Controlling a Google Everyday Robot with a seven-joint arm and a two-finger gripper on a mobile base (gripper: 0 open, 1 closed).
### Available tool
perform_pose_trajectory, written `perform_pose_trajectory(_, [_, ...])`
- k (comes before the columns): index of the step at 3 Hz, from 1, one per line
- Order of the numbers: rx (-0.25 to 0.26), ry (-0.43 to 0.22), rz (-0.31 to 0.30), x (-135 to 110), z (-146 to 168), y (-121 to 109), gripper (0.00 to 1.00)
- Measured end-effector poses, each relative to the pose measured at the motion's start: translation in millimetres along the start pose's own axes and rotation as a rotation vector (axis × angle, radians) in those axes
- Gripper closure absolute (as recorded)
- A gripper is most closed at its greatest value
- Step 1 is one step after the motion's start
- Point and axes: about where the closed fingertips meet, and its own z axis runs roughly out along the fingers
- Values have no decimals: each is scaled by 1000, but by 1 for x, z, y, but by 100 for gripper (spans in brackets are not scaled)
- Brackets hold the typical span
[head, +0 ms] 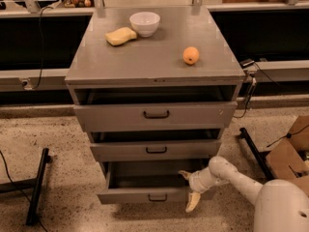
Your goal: Open bottom drawer
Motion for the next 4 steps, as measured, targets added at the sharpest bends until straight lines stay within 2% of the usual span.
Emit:
perform_pose_trajectory(1, [0,-47,-3,-1,-4,-11,18])
perform_pose_trajectory(2, [23,-68,1,-3,-16,-15,16])
perform_pose_trajectory(3, [32,-41,-5,-11,-19,-14,0])
perform_pose_trajectory(4, [45,-41,-11,-15,-22,-19,0])
